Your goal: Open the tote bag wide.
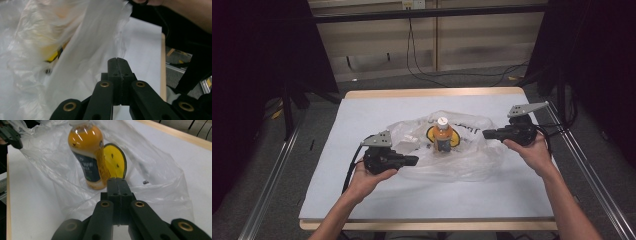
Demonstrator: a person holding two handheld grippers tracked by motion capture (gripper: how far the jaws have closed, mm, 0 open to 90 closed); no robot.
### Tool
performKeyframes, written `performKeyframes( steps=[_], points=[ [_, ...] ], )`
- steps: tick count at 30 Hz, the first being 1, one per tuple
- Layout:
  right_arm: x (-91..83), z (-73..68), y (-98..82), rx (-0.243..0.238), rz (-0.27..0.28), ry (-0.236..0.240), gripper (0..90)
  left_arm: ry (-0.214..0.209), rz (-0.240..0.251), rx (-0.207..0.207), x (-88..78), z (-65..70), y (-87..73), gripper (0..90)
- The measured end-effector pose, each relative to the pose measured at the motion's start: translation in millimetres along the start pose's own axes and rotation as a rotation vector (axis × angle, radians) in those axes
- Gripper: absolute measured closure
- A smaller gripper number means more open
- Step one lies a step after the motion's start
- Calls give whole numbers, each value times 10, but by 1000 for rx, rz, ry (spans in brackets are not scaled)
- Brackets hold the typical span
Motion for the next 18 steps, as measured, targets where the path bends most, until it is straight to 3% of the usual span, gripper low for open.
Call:
performKeyframes(
  steps=[4,5,7,10,11,13,15,16,18],
  points=[
    [3,-38,110,-12,30,4,900,-16,68,2,-95,38,104,900],
    [6,-50,138,-11,42,6,900,-2,74,6,-108,29,124,900],
    [43,-64,192,-22,41,12,900,12,62,9,-103,-6,174,900],
    [196,-38,282,-38,-5,18,900,29,46,12,-38,-44,257,900],
    [266,-16,314,-43,-25,22,900,67,8,32,66,-102,357,900],
    [411,41,376,-53,-70,27,900,54,-22,33,196,-153,452,900],
    [561,94,428,-61,-124,40,900,51,-100,38,369,-230,502,900],
    [637,116,448,-66,-151,42,900,78,-139,32,468,-277,501,900],
    [789,152,466,-74,-206,63,900,61,-214,37,656,-364,458,900]
  ],
)
Point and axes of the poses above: each handheld gripper's, and its own axes: x roughly forward along the jaws, y roughly out of its top, z roughly to its right, the point moved 3 cm from there along x, roughly forward along the jaws, and after that the axes turned 7 degrees about -z, right-handed, at the moved point
